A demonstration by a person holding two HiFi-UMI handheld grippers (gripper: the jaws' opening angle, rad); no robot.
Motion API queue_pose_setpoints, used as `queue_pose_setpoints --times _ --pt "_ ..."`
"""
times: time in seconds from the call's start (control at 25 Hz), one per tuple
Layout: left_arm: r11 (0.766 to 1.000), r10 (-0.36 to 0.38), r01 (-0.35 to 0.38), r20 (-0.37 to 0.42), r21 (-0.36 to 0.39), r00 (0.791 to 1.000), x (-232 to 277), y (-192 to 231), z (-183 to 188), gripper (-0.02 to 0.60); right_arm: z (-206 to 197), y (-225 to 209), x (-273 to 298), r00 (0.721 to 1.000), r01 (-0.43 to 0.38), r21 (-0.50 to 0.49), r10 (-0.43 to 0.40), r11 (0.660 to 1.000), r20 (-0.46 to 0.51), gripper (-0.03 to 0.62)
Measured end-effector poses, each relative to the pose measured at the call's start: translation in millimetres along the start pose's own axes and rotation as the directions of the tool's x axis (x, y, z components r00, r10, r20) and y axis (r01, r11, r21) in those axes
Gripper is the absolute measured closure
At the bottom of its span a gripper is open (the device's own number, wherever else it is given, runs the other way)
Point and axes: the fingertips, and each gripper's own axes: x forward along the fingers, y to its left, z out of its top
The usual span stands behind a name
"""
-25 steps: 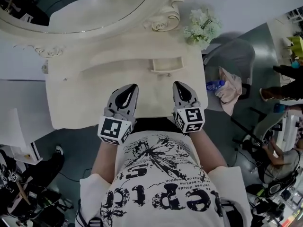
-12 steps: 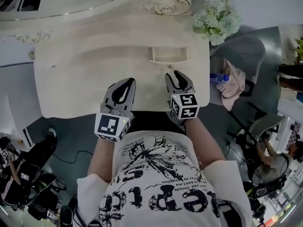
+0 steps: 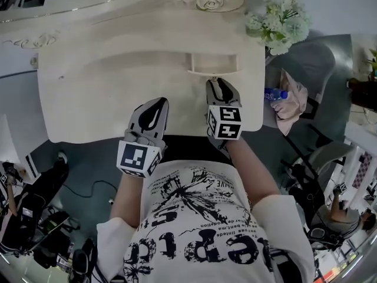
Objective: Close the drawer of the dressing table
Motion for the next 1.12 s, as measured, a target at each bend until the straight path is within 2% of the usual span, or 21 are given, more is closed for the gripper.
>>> queue_pose_setpoints --times 0.08,0.44,1.12 --pt "1.000 -0.002 0.002 -0.001 0.004 1.000 0 0 -2 0.561 1 1 1 1.000 0.010 -0.005 -0.010 1.000 0.002 0.482" --pt "1.000 0.004 -0.004 0.001 0.015 1.000 3 2 1 0.561 4 2 6 1.000 -0.008 -0.021 0.008 1.000 -0.007 0.485" --pt "1.000 0.010 -0.011 0.024 0.028 1.000 18 8 21 0.561 38 -9 38 1.000 -0.030 -0.034 0.030 0.999 0.000 0.485"
